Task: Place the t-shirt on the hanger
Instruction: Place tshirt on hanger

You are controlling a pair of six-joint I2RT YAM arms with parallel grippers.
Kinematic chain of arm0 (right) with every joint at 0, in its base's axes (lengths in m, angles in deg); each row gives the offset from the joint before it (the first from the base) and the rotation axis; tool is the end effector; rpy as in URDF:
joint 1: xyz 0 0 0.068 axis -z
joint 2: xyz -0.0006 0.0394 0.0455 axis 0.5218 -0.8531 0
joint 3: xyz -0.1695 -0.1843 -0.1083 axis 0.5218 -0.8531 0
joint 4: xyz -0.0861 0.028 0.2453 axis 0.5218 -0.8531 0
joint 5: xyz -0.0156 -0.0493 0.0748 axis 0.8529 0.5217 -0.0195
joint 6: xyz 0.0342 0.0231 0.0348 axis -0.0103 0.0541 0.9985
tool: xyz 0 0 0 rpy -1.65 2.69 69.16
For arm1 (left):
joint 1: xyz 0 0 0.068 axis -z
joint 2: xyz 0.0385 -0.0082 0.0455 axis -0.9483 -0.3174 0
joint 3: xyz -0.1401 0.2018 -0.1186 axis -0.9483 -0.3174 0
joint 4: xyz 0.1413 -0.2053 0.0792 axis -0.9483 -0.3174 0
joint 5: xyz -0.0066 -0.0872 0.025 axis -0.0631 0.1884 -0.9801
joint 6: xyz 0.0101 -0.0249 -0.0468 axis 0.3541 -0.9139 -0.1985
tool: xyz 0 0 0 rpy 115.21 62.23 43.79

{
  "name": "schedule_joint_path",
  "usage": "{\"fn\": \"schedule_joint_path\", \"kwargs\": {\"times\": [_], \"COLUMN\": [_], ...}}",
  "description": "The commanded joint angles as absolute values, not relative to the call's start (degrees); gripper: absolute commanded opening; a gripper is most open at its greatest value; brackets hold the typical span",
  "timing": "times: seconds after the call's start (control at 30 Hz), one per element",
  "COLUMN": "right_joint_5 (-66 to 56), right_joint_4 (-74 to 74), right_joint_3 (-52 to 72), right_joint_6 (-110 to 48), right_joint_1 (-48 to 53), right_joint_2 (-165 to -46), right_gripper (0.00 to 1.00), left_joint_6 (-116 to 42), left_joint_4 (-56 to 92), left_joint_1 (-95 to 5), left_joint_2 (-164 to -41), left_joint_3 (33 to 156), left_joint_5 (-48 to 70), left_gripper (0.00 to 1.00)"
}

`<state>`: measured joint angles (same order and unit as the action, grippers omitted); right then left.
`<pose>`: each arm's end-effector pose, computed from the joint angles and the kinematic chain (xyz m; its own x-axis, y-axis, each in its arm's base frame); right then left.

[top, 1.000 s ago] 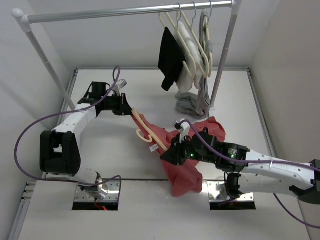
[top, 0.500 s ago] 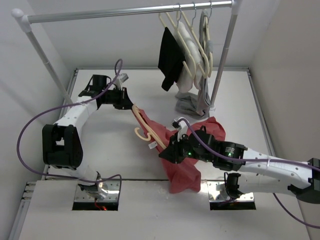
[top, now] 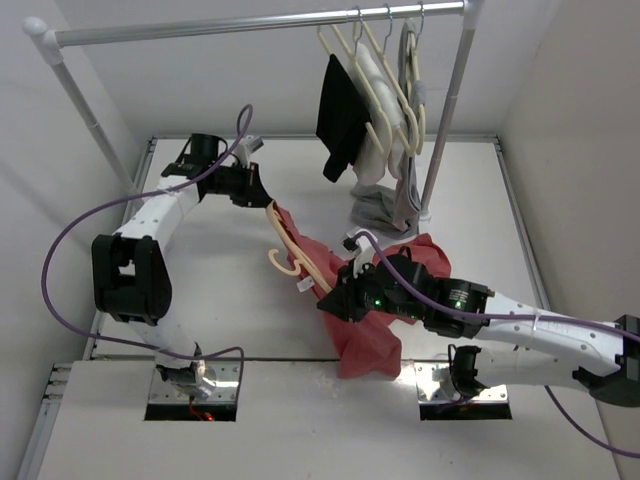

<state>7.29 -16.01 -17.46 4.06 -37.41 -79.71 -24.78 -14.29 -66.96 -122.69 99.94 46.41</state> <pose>0.0822 0.2052 0.3137 -0.7137 -0.0038 -0.7004 -0.5761 0.5718 0.5840 0.3621 -0.0534 0.2817 -0.7451 0.0611 -0.6641 0.5163 0.6832 -0.5164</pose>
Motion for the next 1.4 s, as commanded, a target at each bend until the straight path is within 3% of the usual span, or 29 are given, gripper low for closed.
{"fn": "schedule_joint_path", "kwargs": {"times": [0.0,0.3,0.77,1.37], "right_joint_5": [-11.6,-8.8,-1.0,14.3], "right_joint_4": [-28.0,-31.4,-31.2,-15.3], "right_joint_3": [-14.7,-15.3,-11.7,-6.2], "right_joint_6": [8.7,9.8,9.2,4.9], "right_joint_1": [-40.7,-40.7,-40.1,-40.1], "right_joint_2": [-76.8,-76.1,-82.4,-83.0], "right_gripper": [0.0,0.0,0.0,0.0], "left_joint_6": [-15.6,-9.7,4.3,-3.4], "left_joint_4": [7.5,6.8,-5.1,-27.4], "left_joint_1": [-73.1,-73.7,-65.3,-58.3], "left_joint_2": [-126.7,-122.9,-106.2,-89.7], "left_joint_3": [107.7,108.5,101.3,99.9], "left_joint_5": [22.3,23.0,22.5,26.8], "left_gripper": [0.0,0.0,0.0,0.0]}}
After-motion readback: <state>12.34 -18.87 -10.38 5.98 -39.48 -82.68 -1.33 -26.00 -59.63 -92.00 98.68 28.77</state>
